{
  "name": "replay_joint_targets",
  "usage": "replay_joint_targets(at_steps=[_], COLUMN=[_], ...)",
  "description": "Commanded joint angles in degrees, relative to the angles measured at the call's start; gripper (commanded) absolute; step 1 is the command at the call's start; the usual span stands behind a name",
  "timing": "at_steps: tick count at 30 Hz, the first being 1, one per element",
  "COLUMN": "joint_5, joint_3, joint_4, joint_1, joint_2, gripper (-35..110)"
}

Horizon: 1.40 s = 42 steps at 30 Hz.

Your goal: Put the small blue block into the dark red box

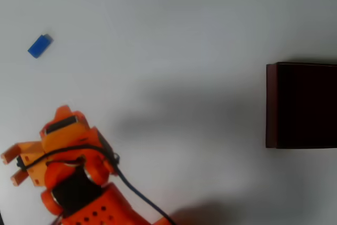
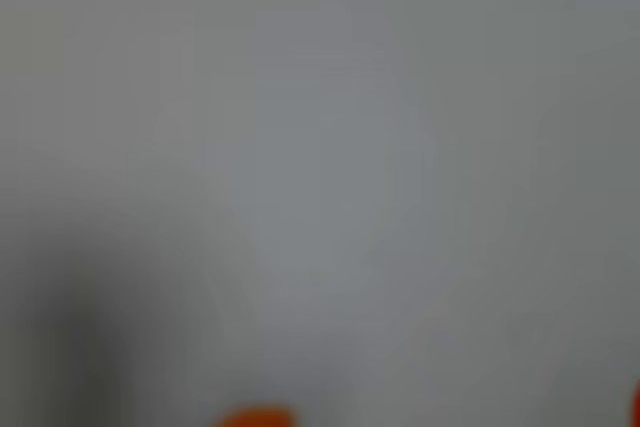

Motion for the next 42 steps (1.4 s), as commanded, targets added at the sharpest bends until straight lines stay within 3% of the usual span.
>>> replay_joint_targets(at_steps=[1,21,32,37,42], joint_5=[-0.35,-5.54,-6.68,-7.03,-6.59], joint_3=[-5.8,-39.02,-66.01,-98.09,-100.11], joint_4=[-0.18,6.5,16.44,28.21,28.12], joint_1=[-2.2,-4.04,-5.01,-5.27,-4.83], joint_2=[-3.25,-31.2,-49.92,-67.41,-69.96], gripper=[18,18,18,18,18])
